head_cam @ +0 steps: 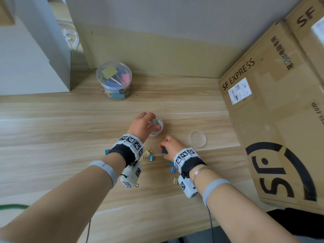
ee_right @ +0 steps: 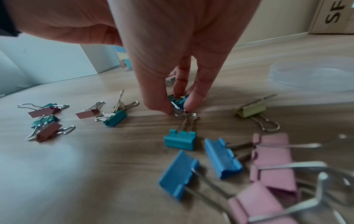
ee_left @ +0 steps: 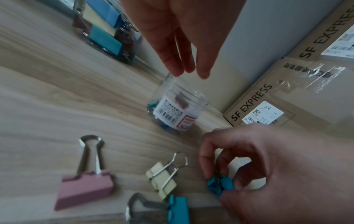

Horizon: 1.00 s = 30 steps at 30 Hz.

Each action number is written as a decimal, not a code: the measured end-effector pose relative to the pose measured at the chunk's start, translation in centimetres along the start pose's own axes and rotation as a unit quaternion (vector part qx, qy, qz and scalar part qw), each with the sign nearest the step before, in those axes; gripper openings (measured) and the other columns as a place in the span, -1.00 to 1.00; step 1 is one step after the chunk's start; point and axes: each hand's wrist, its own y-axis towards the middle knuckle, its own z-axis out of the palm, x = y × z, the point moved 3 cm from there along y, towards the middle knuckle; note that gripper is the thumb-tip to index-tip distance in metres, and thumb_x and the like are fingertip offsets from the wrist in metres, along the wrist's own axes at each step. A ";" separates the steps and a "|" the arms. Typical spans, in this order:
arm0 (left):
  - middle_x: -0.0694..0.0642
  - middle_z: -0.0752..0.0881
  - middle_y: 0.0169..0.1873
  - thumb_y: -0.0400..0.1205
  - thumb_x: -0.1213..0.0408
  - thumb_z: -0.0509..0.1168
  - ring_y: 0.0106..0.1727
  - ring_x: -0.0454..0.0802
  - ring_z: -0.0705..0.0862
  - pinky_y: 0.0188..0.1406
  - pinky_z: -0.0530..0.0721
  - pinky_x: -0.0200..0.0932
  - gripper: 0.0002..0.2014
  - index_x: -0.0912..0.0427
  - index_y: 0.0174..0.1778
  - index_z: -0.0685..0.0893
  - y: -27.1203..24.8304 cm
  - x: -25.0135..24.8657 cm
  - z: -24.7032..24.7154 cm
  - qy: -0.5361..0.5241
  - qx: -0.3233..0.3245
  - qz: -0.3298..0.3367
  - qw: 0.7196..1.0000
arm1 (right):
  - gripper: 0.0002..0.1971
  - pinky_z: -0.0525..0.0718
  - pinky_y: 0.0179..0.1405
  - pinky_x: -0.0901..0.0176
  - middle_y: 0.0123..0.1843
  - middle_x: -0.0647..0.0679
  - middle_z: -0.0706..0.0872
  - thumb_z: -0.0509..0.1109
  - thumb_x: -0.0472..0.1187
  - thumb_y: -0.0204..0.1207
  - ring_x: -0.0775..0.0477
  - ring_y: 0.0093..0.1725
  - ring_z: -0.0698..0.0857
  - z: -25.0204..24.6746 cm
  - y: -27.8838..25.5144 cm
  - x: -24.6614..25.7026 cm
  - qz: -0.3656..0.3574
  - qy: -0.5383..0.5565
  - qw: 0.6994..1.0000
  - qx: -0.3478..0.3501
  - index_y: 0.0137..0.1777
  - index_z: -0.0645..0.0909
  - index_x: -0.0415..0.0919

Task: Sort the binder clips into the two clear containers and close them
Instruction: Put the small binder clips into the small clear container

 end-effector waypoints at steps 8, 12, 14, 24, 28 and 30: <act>0.29 0.70 -0.18 0.60 0.34 0.21 -0.22 0.25 0.63 -0.24 0.59 0.00 -0.89 0.32 -0.08 0.56 -2.0 2.5 -0.7 0.055 0.009 -0.070 0.996 | -0.81 0.60 -0.09 0.12 0.03 -0.14 0.62 0.36 -0.44 0.33 -0.11 -0.08 0.60 -0.5 0.3 -0.4 -0.001 0.032 0.999 -0.044 -0.07 0.60 -0.25; 0.27 0.70 -0.13 0.61 0.28 0.17 -0.14 0.22 0.65 -0.18 0.59 -0.03 -0.84 0.30 -0.06 0.59 -2.4 3.0 -0.8 0.072 0.052 -0.109 0.990 | -0.84 0.60 -0.14 0.17 -0.08 -0.08 0.63 0.42 -0.40 0.33 -0.07 -0.12 0.61 -3.3 0.1 -0.9 0.015 0.093 0.992 -0.086 -0.13 0.60 -0.19; 0.25 0.69 -0.10 0.62 0.30 0.16 -0.11 0.20 0.64 -0.15 0.59 -0.04 -0.83 0.29 -0.02 0.60 -2.4 3.1 -0.9 0.089 0.069 -0.112 0.987 | -0.81 0.52 -0.18 0.21 -0.13 -0.03 0.62 0.43 -0.40 0.32 -0.02 -0.15 0.57 -5.4 0.2 -0.6 0.013 0.129 0.982 -0.135 -0.19 0.55 -0.12; 0.19 0.57 0.18 0.59 0.33 0.21 0.15 0.20 0.62 -0.03 0.52 -0.15 -0.74 0.16 0.20 0.59 -3.9 3.8 -0.9 0.153 0.192 -0.158 0.957 | -0.74 0.59 0.13 0.12 0.17 -0.11 0.65 0.42 -0.38 0.36 -0.07 0.10 0.60 -7.1 3.2 3.2 -0.035 0.152 0.973 -0.168 0.05 0.66 -0.17; 0.09 0.49 0.28 0.44 0.11 0.45 0.29 0.15 0.45 0.25 0.54 0.01 -0.54 -0.05 0.26 0.56 -5.0 4.5 -0.8 0.164 0.264 -0.140 0.940 | -0.83 0.52 -0.02 0.26 0.01 -0.06 0.69 0.39 -0.36 0.44 0.00 -0.07 0.60 -6.4 1.9 3.1 -0.051 0.174 0.969 -0.169 -0.01 0.70 -0.19; 0.05 0.45 0.29 0.33 0.03 0.53 0.28 0.12 0.39 0.28 0.53 0.03 -0.45 -0.12 0.23 0.57 -5.6 4.6 -0.7 0.185 0.295 -0.113 0.930 | -0.86 0.51 -0.01 0.31 -0.10 -0.06 0.71 0.37 -0.36 0.47 0.02 -0.19 0.61 -5.1 0.9 3.4 -0.075 0.165 0.979 -0.092 -0.02 0.71 -0.21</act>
